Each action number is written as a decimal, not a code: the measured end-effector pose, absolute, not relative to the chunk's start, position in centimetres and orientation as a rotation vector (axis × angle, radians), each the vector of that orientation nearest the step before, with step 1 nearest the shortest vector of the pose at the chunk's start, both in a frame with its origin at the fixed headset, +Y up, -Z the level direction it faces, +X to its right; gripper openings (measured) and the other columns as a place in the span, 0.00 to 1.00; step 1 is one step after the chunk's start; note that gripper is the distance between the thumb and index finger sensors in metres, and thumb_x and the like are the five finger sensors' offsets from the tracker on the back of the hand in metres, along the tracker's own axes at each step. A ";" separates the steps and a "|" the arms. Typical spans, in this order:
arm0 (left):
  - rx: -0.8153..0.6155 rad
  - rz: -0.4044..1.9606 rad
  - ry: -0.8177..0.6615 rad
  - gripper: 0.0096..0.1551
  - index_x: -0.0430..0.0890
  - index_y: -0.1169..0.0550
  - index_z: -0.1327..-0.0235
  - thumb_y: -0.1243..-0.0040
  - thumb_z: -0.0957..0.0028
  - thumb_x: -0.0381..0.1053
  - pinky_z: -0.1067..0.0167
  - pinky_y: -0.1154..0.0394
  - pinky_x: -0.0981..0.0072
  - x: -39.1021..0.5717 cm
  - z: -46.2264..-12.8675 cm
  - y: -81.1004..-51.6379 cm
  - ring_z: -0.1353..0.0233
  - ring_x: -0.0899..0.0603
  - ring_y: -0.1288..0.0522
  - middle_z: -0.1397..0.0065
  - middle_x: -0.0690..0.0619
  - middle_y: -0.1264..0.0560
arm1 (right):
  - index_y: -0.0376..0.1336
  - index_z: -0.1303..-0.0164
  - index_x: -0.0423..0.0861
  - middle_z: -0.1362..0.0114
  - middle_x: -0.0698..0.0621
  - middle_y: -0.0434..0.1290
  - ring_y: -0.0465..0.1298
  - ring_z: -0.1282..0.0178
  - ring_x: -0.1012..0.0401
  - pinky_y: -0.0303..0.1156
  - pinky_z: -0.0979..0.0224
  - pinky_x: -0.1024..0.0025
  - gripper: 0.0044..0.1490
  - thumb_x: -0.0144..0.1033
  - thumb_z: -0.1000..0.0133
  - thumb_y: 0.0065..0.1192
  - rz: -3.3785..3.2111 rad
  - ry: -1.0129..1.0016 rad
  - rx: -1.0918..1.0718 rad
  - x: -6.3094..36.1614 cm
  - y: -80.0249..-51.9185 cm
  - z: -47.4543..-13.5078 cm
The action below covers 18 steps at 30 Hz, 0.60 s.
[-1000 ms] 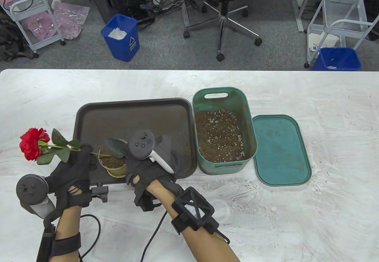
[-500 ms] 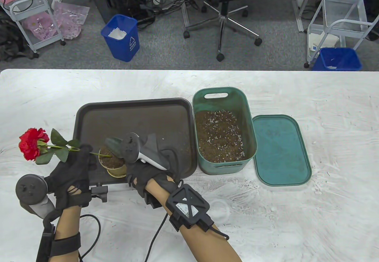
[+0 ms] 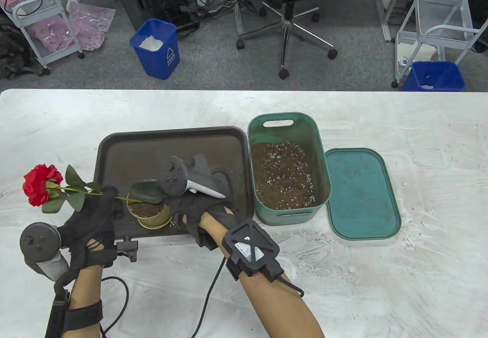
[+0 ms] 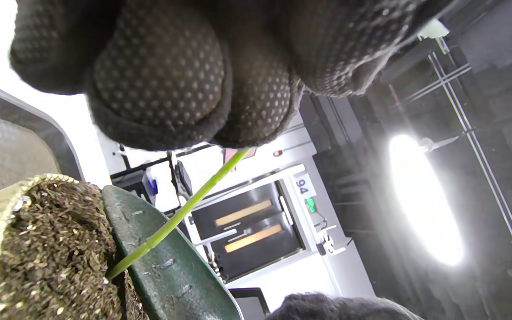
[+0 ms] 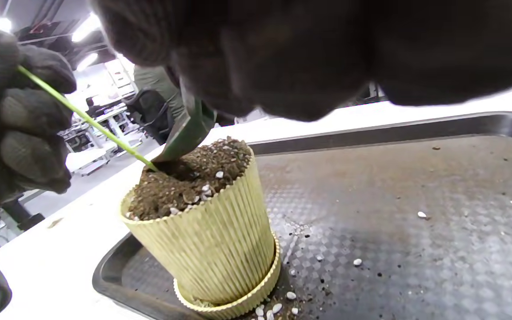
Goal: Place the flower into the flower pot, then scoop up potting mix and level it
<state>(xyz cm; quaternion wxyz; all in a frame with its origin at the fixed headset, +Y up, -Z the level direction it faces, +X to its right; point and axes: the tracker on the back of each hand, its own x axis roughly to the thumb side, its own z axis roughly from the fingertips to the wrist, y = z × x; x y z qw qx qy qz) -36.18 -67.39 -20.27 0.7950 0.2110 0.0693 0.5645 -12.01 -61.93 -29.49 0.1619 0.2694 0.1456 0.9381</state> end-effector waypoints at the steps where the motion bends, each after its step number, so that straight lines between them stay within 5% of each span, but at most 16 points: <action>1: 0.453 1.213 0.147 0.25 0.44 0.14 0.54 0.35 0.56 0.57 0.58 0.16 0.53 -36.2 -20.3 -67.4 0.66 0.44 0.12 0.58 0.51 0.13 | 0.61 0.38 0.55 0.61 0.50 0.81 0.82 0.73 0.57 0.83 0.71 0.57 0.33 0.38 0.57 0.55 2.674 0.436 0.776 -12.0 -62.0 -29.7; 11: 0.447 1.206 0.145 0.25 0.44 0.14 0.54 0.36 0.56 0.58 0.58 0.16 0.53 -36.2 -20.4 -67.5 0.66 0.44 0.12 0.58 0.51 0.13 | 0.57 0.38 0.57 0.60 0.49 0.80 0.81 0.76 0.55 0.82 0.74 0.54 0.32 0.37 0.56 0.53 2.707 0.669 0.786 -12.2 -63.9 -30.7; 14: 0.448 1.208 0.148 0.25 0.44 0.14 0.54 0.35 0.56 0.58 0.58 0.16 0.53 -36.2 -20.5 -67.5 0.66 0.44 0.12 0.58 0.51 0.13 | 0.56 0.35 0.53 0.60 0.50 0.80 0.81 0.75 0.58 0.82 0.74 0.58 0.33 0.39 0.54 0.53 2.676 0.510 0.804 -11.7 -63.3 -29.6; 18: 0.453 1.205 0.151 0.25 0.44 0.14 0.54 0.35 0.56 0.58 0.58 0.16 0.53 -36.3 -20.4 -67.5 0.66 0.44 0.12 0.58 0.51 0.13 | 0.57 0.35 0.49 0.61 0.50 0.80 0.81 0.78 0.59 0.82 0.77 0.60 0.34 0.39 0.54 0.54 2.421 0.337 0.540 -9.2 -62.6 -28.1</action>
